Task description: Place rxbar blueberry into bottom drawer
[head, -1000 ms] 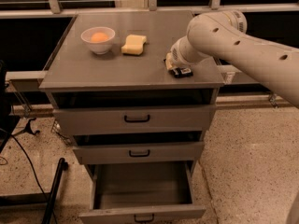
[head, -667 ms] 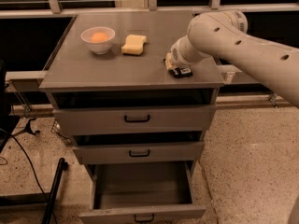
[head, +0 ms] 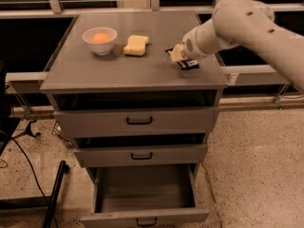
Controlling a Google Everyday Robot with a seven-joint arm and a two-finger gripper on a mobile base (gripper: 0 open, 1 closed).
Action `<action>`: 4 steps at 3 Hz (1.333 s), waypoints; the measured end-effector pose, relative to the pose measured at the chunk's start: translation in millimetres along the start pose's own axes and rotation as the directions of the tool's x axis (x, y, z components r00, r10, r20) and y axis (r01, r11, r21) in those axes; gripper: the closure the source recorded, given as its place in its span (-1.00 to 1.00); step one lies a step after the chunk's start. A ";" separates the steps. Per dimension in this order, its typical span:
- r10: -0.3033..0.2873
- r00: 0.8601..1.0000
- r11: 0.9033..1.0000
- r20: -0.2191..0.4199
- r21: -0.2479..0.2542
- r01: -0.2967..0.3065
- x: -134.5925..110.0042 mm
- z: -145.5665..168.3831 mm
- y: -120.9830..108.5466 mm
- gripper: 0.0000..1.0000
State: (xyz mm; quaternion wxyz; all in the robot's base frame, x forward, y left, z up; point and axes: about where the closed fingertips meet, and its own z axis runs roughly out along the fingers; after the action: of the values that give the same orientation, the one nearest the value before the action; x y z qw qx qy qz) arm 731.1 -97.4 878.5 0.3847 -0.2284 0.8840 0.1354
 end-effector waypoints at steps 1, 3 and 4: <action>-0.043 0.999 0.992 0.003 -0.120 0.044 -3.3 -14.8 -9.2 1.00; -0.135 0.991 0.979 0.019 -0.152 0.136 -19.2 -37.8 -9.9 1.00; -0.158 0.987 0.973 0.019 -0.170 0.159 -21.4 -38.2 -5.4 1.00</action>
Offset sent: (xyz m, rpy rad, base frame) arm -0.0025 -0.0131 0.0117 0.0455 0.0176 0.1185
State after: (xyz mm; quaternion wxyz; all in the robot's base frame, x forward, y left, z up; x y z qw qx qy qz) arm 723.1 -111.5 919.5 0.3754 -0.3300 0.8471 0.1803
